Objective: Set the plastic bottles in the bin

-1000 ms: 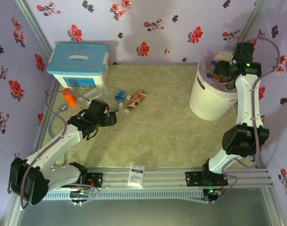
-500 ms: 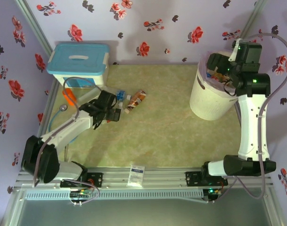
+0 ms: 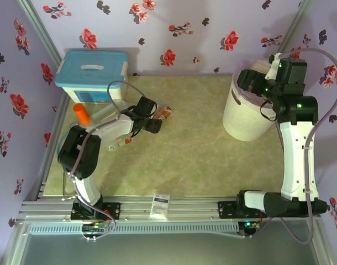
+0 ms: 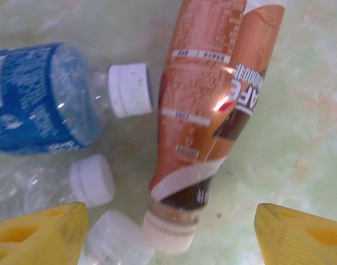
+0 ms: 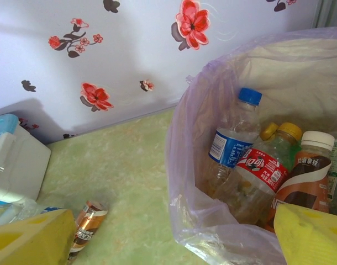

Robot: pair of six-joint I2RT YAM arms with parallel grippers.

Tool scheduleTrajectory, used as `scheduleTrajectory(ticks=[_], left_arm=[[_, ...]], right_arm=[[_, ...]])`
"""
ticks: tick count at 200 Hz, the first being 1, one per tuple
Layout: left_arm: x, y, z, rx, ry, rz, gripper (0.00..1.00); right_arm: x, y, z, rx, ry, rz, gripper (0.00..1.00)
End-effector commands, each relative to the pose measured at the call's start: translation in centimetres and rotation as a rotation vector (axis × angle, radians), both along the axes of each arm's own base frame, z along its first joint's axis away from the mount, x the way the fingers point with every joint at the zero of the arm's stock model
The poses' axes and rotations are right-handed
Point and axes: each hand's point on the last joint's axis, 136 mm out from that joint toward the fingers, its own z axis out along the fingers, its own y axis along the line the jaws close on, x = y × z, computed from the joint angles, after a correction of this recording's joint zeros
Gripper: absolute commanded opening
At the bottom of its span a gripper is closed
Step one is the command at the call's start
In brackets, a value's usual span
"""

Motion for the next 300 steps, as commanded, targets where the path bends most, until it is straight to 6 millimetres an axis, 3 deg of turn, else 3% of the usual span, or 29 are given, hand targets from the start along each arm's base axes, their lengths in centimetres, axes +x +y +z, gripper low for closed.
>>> scheduleTrajectory(ticks=[1,36,103,130,158,186,204,253,300], left_arm=[[0.9,-1.7,-0.5,-0.019,0.006,-0.043,0.77],[1.1,-2.3,-2.6,-0.018,0.042,-0.036,0.74],[1.3,-2.9,-4.8,-0.007,0.055,-0.049,0.52],[1.5,-3.2,-4.3,-0.024,0.045,-0.039,0.45],[1.7,-3.7,-1.6,-0.113,-0.03,-0.004,0.38],[1.4,-4.7,2.2,-0.212,-0.102,-0.012,0.31],[0.9,-5.2,4.6,-0.289,-0.128,-0.019,0.3],[-2.1,-4.3,10.8,-0.464,-0.221,-0.033,0.23],[-6.0,-2.9,13.2,-0.586,-0.246,-0.07,0.14]], right_arm=[[-0.7,0.5,0.3,0.014,-0.012,0.017,0.93],[-1.1,0.6,0.3,0.016,-0.014,0.025,0.93],[-1.7,0.8,0.9,0.029,-0.037,0.029,0.93],[-2.1,1.0,1.0,0.044,-0.032,0.039,0.93],[-3.0,1.6,1.2,0.074,-0.022,0.05,0.92],[-4.9,5.5,3.8,0.127,-0.12,0.17,0.91],[-4.9,7.6,4.0,0.14,-0.121,0.232,0.91],[-1.8,15.4,0.7,0.155,-0.059,0.379,0.91],[0.4,25.7,-3.5,0.191,0.044,0.591,0.98]])
